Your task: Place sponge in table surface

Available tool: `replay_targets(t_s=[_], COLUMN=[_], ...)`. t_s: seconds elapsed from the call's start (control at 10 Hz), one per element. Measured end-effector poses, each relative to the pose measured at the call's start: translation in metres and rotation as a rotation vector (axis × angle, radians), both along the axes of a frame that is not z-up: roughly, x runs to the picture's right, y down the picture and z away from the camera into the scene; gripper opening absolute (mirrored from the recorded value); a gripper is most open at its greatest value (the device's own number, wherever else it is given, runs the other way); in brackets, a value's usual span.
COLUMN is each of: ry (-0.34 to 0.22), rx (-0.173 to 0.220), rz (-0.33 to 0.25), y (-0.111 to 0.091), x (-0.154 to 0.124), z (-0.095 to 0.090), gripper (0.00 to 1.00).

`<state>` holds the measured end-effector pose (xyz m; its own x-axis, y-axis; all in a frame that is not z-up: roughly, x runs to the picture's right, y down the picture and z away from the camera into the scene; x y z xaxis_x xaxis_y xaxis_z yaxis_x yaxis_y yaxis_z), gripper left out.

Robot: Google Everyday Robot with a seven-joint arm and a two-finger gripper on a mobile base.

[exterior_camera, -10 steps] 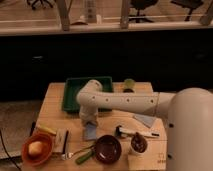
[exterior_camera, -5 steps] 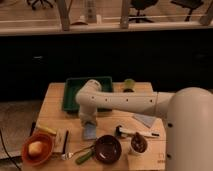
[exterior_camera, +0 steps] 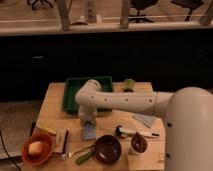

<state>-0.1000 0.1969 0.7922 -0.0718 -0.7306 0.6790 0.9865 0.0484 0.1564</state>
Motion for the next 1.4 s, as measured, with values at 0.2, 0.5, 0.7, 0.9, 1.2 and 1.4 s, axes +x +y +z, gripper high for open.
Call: replay_targets(t_s=[0.2, 0.5, 0.7, 0.9, 1.2, 1.4], ry=[-0.001, -0.005, -0.009, -0.011, -0.012, -0.014], rx=[-0.002, -0.006, -0.007, -0.007, -0.006, -0.002], rz=[0.001, -0.002, -0.004, -0.004, -0.003, -0.007], y=[0.0001, 0.0003, 0.0004, 0.0001, -0.0006, -0.0014], x=[0.0006, 0.0007, -0.0001, 0.0, 0.0003, -0.0001], z=[0.0002, 0.001, 0.0017, 0.0023, 0.0028, 0.0027], gripper=[0.8, 0.8, 0.8, 0.8, 0.8, 0.8])
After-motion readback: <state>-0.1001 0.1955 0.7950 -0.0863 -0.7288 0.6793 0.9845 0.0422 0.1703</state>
